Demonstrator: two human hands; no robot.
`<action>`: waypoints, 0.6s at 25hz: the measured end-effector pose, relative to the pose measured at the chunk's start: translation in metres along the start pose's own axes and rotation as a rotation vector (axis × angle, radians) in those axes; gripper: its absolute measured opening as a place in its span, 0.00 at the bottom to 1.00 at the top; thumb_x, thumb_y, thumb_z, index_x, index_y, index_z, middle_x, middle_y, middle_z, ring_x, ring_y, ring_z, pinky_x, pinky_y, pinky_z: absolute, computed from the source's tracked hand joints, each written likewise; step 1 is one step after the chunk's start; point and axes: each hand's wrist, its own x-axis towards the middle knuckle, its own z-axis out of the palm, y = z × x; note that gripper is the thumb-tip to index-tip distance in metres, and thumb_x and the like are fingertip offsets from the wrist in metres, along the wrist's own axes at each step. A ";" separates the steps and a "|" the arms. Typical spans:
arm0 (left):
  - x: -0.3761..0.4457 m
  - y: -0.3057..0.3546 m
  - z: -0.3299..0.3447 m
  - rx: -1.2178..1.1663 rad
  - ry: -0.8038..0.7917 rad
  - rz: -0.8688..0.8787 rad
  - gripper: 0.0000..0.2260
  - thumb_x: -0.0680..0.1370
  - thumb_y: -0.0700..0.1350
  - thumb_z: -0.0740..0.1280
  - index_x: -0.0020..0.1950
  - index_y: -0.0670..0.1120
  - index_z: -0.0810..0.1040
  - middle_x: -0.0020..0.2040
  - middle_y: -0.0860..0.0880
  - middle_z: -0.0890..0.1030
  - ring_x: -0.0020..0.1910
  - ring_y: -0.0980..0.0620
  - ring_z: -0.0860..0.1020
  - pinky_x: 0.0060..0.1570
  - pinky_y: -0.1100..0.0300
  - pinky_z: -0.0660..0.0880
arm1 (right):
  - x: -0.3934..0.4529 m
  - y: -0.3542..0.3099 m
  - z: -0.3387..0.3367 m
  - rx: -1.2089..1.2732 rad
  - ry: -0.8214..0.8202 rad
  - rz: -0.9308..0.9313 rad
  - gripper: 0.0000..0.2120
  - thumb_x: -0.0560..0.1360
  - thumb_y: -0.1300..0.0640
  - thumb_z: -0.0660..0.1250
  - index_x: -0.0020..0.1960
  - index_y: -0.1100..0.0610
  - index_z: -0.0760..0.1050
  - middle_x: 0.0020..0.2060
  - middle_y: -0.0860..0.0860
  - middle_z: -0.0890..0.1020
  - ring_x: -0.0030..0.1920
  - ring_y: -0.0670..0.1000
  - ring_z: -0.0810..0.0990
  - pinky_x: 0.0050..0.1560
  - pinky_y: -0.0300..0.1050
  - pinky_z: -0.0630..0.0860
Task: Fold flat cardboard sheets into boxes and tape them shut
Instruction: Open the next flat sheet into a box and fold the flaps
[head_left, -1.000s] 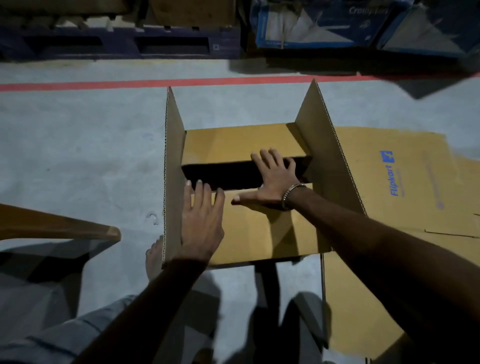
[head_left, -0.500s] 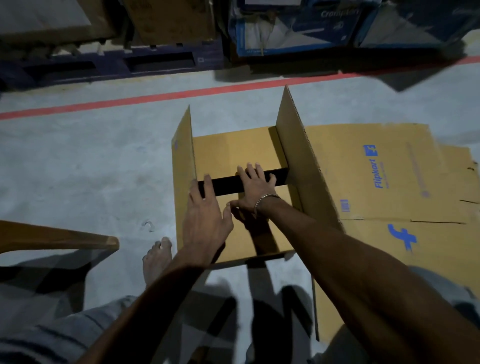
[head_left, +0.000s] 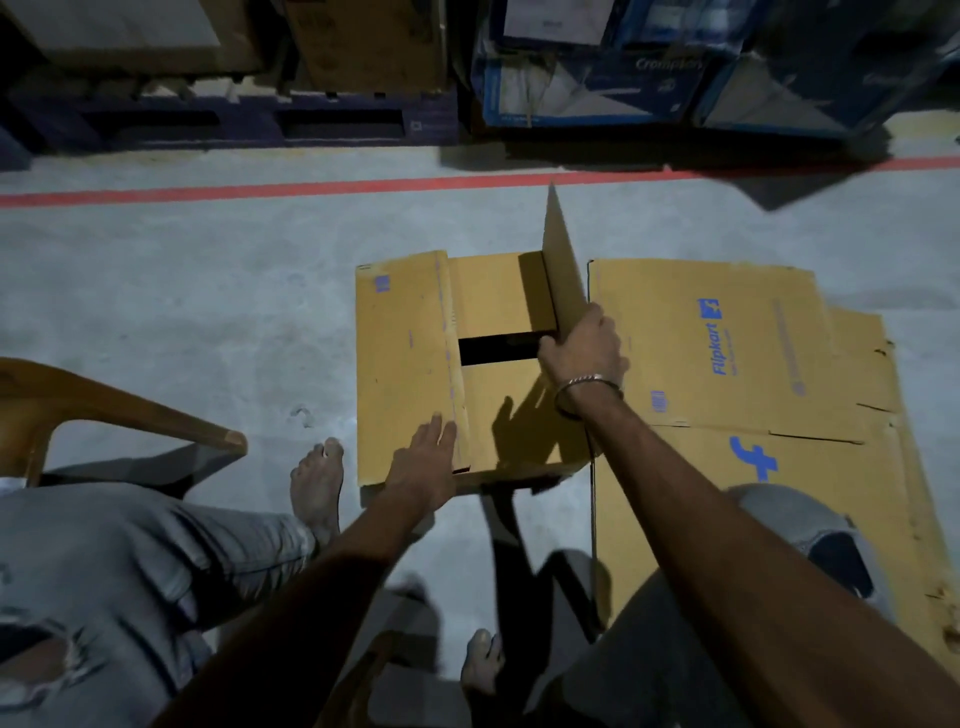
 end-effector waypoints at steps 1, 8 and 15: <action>-0.002 -0.004 0.000 0.014 -0.003 0.010 0.31 0.85 0.47 0.59 0.85 0.46 0.48 0.85 0.43 0.46 0.84 0.42 0.51 0.72 0.42 0.68 | -0.008 -0.003 0.010 -0.028 -0.027 -0.072 0.32 0.78 0.47 0.68 0.76 0.60 0.62 0.69 0.58 0.73 0.68 0.62 0.72 0.64 0.62 0.71; -0.008 -0.025 -0.007 -0.115 0.076 -0.071 0.26 0.85 0.53 0.62 0.82 0.54 0.61 0.82 0.42 0.59 0.80 0.39 0.61 0.70 0.42 0.69 | -0.029 0.017 0.093 -0.163 -0.435 -0.197 0.16 0.83 0.51 0.61 0.69 0.55 0.69 0.61 0.57 0.80 0.64 0.63 0.77 0.62 0.60 0.67; -0.026 -0.024 -0.038 -0.181 0.200 -0.363 0.23 0.81 0.60 0.68 0.72 0.51 0.71 0.77 0.46 0.66 0.75 0.40 0.67 0.67 0.47 0.68 | -0.004 0.062 0.111 -0.316 -0.301 -0.079 0.38 0.69 0.39 0.77 0.72 0.52 0.67 0.68 0.55 0.73 0.69 0.60 0.70 0.66 0.62 0.68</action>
